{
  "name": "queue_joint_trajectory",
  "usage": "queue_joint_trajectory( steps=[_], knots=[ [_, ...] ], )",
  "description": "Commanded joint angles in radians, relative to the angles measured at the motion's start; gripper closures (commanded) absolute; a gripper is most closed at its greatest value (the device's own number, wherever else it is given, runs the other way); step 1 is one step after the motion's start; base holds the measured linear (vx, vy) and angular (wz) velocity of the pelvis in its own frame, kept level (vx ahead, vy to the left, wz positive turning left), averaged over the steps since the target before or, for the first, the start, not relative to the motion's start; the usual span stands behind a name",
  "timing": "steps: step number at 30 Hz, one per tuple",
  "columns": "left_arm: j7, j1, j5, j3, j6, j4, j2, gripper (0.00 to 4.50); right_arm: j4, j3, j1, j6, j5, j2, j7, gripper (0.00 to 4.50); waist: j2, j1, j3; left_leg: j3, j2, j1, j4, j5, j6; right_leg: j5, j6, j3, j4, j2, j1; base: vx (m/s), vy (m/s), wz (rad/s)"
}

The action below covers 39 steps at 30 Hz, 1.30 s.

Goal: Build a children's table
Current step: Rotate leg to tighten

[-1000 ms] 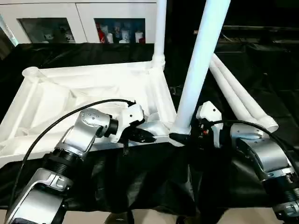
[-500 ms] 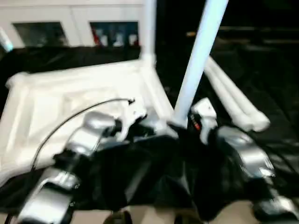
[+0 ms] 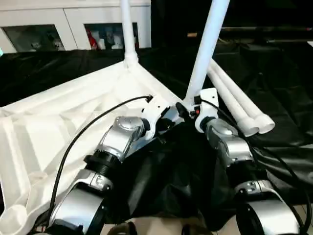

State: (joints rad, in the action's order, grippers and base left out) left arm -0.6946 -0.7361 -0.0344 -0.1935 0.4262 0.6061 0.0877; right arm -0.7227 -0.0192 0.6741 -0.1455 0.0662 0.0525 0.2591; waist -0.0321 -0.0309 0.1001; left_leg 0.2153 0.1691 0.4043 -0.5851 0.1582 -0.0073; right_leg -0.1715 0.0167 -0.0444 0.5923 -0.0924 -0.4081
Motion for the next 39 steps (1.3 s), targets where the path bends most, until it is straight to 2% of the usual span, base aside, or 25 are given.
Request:
queue_joint_trajectory(
  steps=[1,4,6,8,10,15,16,19,21,25,34,37,39],
  knots=[
    [-0.072,-0.02,0.033,-0.029,-0.07,-0.064,-0.016,4.5,-0.035,0.11,-0.002,0.008,-0.045,-0.022,0.04,0.22,0.007,-0.005,-0.08,-0.035,0.054,-0.029,0.066,0.175,0.077,-0.137,0.25,0.031,-0.063,-0.057,0.043,0.0,0.0,0.0],
    [-0.13,0.002,0.039,-0.04,-0.097,-0.081,0.017,4.5,0.01,0.108,-0.021,0.012,-0.042,0.016,0.095,0.22,0.006,-0.005,-0.077,-0.034,0.057,-0.032,0.068,0.219,0.067,-0.189,0.239,0.034,-0.068,-0.058,0.042,0.0,0.0,0.0],
    [-0.169,0.017,0.039,-0.048,-0.11,-0.095,0.044,4.5,0.052,0.108,-0.039,0.003,-0.039,0.053,0.148,0.22,0.005,-0.007,-0.077,-0.036,0.059,-0.034,0.07,0.221,0.062,-0.188,0.234,0.034,-0.067,-0.056,0.043,0.0,0.0,0.0],
    [-0.208,0.028,0.045,-0.052,-0.112,-0.105,0.068,4.5,0.098,0.116,-0.06,-0.012,-0.038,0.092,0.209,0.22,0.003,-0.01,-0.077,-0.034,0.06,-0.037,0.07,0.227,0.061,-0.182,0.235,0.036,-0.067,-0.055,0.038,0.0,0.0,0.0],
    [-0.263,0.038,0.057,-0.056,-0.132,-0.115,0.098,4.5,0.172,0.13,-0.095,-0.036,-0.027,0.147,0.297,0.22,0.005,-0.017,-0.076,-0.034,0.061,-0.036,0.072,0.228,0.059,-0.174,0.23,0.036,-0.065,-0.054,0.041,0.0,0.0,0.0],
    [-0.393,0.065,0.093,-0.067,-0.172,-0.162,0.154,4.5,0.308,0.155,-0.159,-0.087,0.036,0.246,0.476,0.22,0.004,-0.028,-0.076,-0.033,0.064,-0.037,0.073,0.242,0.058,-0.197,0.231,0.037,-0.067,-0.057,0.04,0.0,0.0,0.0],
    [-0.457,0.079,0.107,-0.078,-0.171,-0.192,0.187,4.5,0.363,0.165,-0.188,-0.113,0.071,0.293,0.569,0.22,0.004,-0.031,-0.075,-0.033,0.066,-0.037,0.074,0.247,0.052,-0.205,0.23,0.038,-0.066,-0.058,0.04,0.0,0.0,0.0],
    [-0.511,0.09,0.119,-0.088,-0.167,-0.214,0.214,4.5,0.401,0.173,-0.208,-0.137,0.091,0.326,0.637,0.22,0.003,-0.036,-0.077,-0.033,0.067,-0.037,0.074,0.239,0.053,-0.199,0.232,0.037,-0.063,-0.057,0.038,0.0,0.0,0.0],
    [-0.528,0.094,0.124,-0.091,-0.166,-0.22,0.223,4.5,0.413,0.174,-0.214,-0.145,0.093,0.333,0.65,0.22,0.005,-0.036,-0.076,-0.032,0.065,-0.036,0.074,0.248,0.048,-0.219,0.235,0.037,-0.064,-0.058,0.036,0.0,0.0,0.0],
    [-0.591,0.104,0.134,-0.101,-0.162,-0.233,0.255,4.5,0.44,0.178,-0.223,-0.17,0.111,0.349,0.685,0.65,0.005,-0.034,-0.075,-0.034,0.066,-0.037,0.076,0.263,0.03,-0.262,0.224,0.039,-0.068,-0.06,0.035,0.0,0.0,0.0],
    [-0.6,0.107,0.13,-0.106,-0.159,-0.234,0.268,4.5,0.469,0.196,-0.235,-0.201,0.12,0.344,0.706,1.42,0.008,-0.033,-0.083,-0.032,0.064,-0.036,0.069,0.207,0.046,-0.194,0.238,0.038,-0.059,-0.059,0.038,0.0,0.0,0.0],
    [-0.596,0.109,0.13,-0.103,-0.158,-0.234,0.266,4.5,0.476,0.199,-0.246,-0.206,0.117,0.331,0.696,1.62,0.006,-0.033,-0.083,-0.032,0.064,-0.037,0.07,0.216,0.042,-0.207,0.235,0.038,-0.061,-0.059,0.037,0.0,0.0,0.0],
    [-0.576,0.107,0.128,-0.099,-0.152,-0.229,0.257,4.5,0.463,0.193,-0.251,-0.201,0.109,0.309,0.652,1.67,0.009,-0.032,-0.083,-0.032,0.063,-0.036,0.07,0.218,0.039,-0.209,0.234,0.038,-0.061,-0.059,0.037,0.0,0.0,0.0]
  ],
)
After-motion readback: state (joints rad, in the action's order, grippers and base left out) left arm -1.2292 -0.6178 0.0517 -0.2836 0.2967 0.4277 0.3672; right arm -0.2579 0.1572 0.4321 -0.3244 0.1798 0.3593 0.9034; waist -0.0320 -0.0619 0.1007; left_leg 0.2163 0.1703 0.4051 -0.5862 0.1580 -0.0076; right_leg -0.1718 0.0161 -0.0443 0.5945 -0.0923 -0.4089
